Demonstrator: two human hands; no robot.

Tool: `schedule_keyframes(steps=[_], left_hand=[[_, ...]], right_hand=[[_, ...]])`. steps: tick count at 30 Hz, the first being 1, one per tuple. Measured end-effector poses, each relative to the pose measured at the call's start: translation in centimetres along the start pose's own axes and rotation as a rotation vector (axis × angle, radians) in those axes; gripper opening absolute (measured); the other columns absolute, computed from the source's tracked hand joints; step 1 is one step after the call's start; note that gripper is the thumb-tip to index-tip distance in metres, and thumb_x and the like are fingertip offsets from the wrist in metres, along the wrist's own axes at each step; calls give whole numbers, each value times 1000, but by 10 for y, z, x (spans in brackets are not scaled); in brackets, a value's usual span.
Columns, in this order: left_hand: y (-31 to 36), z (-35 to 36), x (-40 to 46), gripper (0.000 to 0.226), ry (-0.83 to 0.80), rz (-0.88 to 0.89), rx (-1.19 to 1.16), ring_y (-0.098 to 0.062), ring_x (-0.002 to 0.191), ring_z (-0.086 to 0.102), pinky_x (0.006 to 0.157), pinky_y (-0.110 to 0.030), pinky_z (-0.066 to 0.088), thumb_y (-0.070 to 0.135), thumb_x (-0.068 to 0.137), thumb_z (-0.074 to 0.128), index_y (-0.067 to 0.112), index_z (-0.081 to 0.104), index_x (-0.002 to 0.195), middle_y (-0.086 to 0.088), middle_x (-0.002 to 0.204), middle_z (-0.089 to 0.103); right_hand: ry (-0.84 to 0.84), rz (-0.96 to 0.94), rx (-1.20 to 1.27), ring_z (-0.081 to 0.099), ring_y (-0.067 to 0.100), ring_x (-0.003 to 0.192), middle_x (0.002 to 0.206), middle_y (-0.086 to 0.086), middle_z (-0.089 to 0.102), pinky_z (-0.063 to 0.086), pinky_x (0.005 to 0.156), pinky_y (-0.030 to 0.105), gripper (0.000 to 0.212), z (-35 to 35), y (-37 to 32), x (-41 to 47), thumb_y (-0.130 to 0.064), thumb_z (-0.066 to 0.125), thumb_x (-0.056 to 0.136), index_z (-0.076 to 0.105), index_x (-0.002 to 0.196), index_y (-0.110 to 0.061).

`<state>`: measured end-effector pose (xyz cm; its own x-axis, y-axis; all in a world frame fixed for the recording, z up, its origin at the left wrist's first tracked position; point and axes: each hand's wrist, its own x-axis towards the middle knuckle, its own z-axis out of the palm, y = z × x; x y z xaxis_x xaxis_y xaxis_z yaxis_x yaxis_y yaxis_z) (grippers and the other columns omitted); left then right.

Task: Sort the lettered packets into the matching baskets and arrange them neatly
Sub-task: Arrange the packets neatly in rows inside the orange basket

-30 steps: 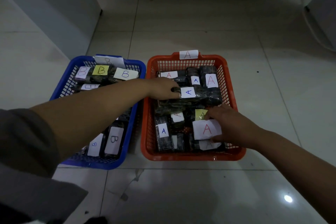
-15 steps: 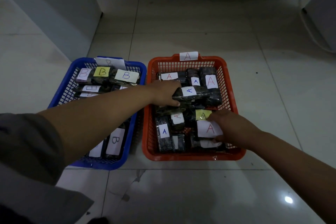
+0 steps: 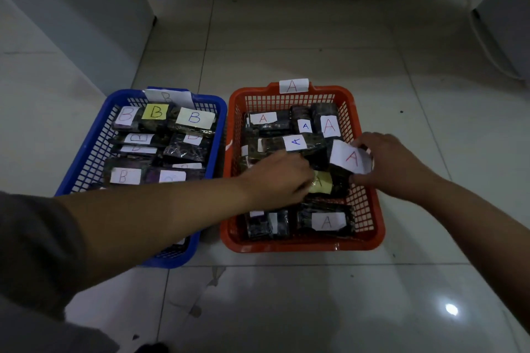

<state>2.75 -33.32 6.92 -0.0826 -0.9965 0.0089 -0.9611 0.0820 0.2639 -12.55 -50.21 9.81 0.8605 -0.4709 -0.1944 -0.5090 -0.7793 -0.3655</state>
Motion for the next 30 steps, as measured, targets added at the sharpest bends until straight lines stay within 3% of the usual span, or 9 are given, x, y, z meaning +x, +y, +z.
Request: schedule_keyframes(steps=[4, 7, 10, 15, 20, 23, 27, 30], left_hand=[[9, 31, 2, 55, -266, -2, 118, -18, 112, 45, 93, -31, 33, 51, 86, 56, 17, 48, 129, -2, 122, 54], [13, 43, 9, 71, -257, 10, 168, -20, 113, 46, 92, -33, 33, 59, 78, 61, 16, 46, 132, -2, 123, 54], [18, 51, 11, 62, -225, 23, 181, -23, 106, 51, 88, -32, 36, 54, 78, 62, 11, 54, 121, -6, 113, 57], [12, 51, 3, 51, -158, -113, 84, -23, 99, 51, 85, -33, 41, 46, 80, 62, 8, 54, 111, -9, 109, 58], [13, 48, 2, 52, -205, -201, -8, -23, 100, 53, 86, -34, 45, 48, 83, 62, 7, 54, 114, -9, 110, 58], [2, 36, 6, 31, -238, -244, -123, -24, 97, 55, 80, -34, 47, 31, 88, 61, 9, 55, 109, -8, 107, 56], [-23, 13, -1, 17, -311, -216, -149, -20, 94, 56, 78, -34, 48, 10, 91, 52, 13, 59, 106, -2, 102, 56], [-39, 1, -19, 25, -400, -156, -102, -15, 103, 56, 88, -35, 48, 20, 92, 55, 18, 62, 116, 0, 113, 61]], right_hand=[[-33, 12, 27, 44, 18, 102, 114, 4, 56, 39, 78, 31, 56, 2, 6, 2, -27, 79, 66, 52, 114, -17], [-52, 14, 35, 45, 20, 106, 117, 4, 56, 43, 83, 33, 57, 8, 8, 0, -28, 79, 66, 51, 114, -19], [-63, 14, 34, 43, 18, 107, 117, 1, 54, 42, 83, 32, 56, 6, 9, -1, -26, 79, 66, 51, 113, -20], [-129, -62, -33, 38, 12, 100, 110, -4, 51, 37, 80, 28, 49, 7, 11, -5, -30, 78, 67, 51, 107, -24], [-228, -127, -55, 49, 12, 98, 105, -7, 58, 48, 80, 28, 48, 7, 5, -5, -28, 82, 63, 57, 103, -25], [-387, -139, -70, 55, 9, 100, 108, -10, 60, 50, 82, 27, 50, 11, -5, -8, -29, 83, 62, 60, 107, -28], [-449, -157, -107, 47, 12, 103, 110, -8, 52, 47, 82, 29, 54, 25, -14, -15, -37, 83, 60, 55, 106, -30], [-459, -169, -124, 43, 13, 107, 114, -5, 50, 45, 86, 29, 57, 35, -17, -19, -36, 81, 64, 53, 112, -28]])
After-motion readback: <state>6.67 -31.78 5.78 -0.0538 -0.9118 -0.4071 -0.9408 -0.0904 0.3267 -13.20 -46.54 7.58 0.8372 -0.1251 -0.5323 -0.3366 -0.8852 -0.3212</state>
